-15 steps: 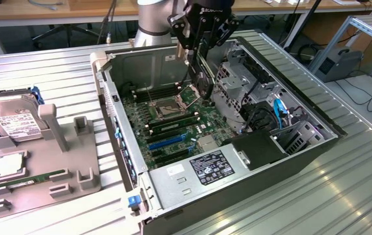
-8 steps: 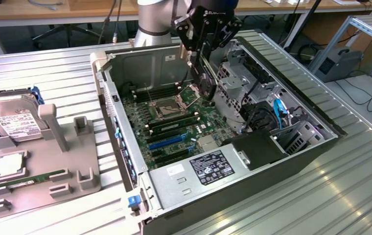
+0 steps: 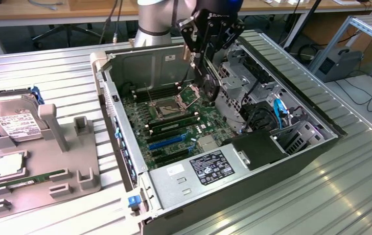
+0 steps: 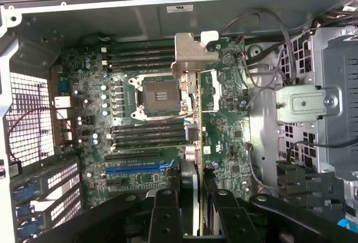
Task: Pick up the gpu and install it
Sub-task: 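Pick up the gpu and move the gpu toward the slot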
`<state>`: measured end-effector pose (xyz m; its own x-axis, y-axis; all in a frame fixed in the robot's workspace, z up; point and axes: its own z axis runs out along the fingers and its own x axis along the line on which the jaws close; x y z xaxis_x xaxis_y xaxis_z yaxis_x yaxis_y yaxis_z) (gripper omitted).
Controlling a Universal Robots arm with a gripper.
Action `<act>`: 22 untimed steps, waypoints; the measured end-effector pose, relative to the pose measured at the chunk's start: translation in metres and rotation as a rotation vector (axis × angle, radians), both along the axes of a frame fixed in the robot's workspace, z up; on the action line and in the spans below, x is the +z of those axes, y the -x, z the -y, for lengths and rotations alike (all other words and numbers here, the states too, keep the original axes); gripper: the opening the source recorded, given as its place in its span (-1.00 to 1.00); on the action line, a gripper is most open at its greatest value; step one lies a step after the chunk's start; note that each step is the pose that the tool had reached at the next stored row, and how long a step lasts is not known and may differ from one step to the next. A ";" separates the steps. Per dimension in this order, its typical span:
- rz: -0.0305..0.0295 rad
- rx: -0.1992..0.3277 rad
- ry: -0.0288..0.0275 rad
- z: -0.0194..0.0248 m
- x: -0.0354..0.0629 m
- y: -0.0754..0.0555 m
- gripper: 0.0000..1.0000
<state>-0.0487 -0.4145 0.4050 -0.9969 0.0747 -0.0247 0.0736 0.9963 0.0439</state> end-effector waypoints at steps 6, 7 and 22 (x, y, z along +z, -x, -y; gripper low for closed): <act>0.0000 0.001 0.0000 0.0000 -0.0031 -0.006 -0.47; 0.0000 0.001 0.0000 0.0000 -0.0038 -0.008 -0.47; 0.0000 0.002 0.0002 0.0000 -0.0099 -0.019 -0.47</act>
<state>-0.0293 -0.4145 0.3951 -0.9971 0.0726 -0.0247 0.0715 0.9965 0.0437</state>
